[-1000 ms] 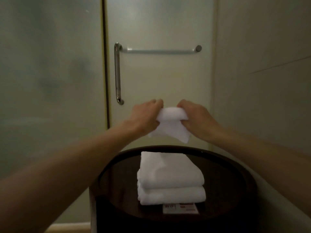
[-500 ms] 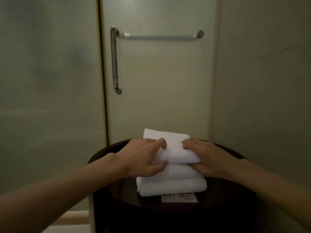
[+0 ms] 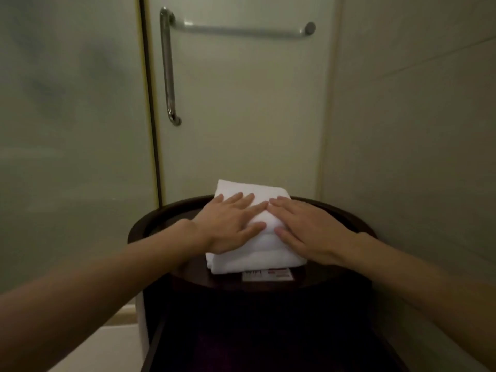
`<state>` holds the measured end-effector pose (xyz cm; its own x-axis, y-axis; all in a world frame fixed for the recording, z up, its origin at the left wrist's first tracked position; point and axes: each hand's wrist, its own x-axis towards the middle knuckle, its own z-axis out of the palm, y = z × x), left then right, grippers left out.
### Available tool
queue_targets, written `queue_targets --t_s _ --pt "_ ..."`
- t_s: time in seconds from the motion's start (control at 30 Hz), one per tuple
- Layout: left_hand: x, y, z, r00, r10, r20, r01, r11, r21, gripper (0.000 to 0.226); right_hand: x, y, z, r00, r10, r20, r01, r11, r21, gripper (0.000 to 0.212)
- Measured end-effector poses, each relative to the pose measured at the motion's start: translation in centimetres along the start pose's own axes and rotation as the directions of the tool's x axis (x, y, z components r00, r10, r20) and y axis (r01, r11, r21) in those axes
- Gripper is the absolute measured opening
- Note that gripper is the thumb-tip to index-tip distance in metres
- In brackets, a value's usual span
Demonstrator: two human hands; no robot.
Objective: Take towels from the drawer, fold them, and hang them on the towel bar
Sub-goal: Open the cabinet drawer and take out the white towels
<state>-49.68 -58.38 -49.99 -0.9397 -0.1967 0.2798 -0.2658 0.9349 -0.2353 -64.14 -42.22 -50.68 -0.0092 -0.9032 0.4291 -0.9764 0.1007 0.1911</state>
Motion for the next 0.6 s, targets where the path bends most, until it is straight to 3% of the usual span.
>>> queue_targets --t_s 0.1,0.27,0.5,0.6 --pt "0.0 -0.2 0.1 1.000 -0.015 -0.004 0.015 1.000 -0.001 0.063 -1.1 -1.0 -0.3 0.997 0.056 -0.053 -0.055 0.998 0.024 0.052" --pt "-0.1 -0.2 -0.2 1.000 -0.016 -0.021 0.016 1.000 -0.004 0.062 -5.2 -4.2 -1.1 0.972 0.205 -0.114 -0.173 0.955 0.242 0.055" --pt "0.2 -0.1 0.1 0.999 -0.032 -0.018 0.032 0.999 -0.006 0.060 -10.7 -7.7 -2.8 0.996 -0.043 0.076 0.028 0.983 0.182 0.050" --pt "0.3 -0.1 0.4 0.999 -0.041 -0.026 0.040 0.999 -0.037 0.060 -12.7 -8.8 -3.3 0.987 -0.073 0.145 0.044 0.980 0.193 0.049"
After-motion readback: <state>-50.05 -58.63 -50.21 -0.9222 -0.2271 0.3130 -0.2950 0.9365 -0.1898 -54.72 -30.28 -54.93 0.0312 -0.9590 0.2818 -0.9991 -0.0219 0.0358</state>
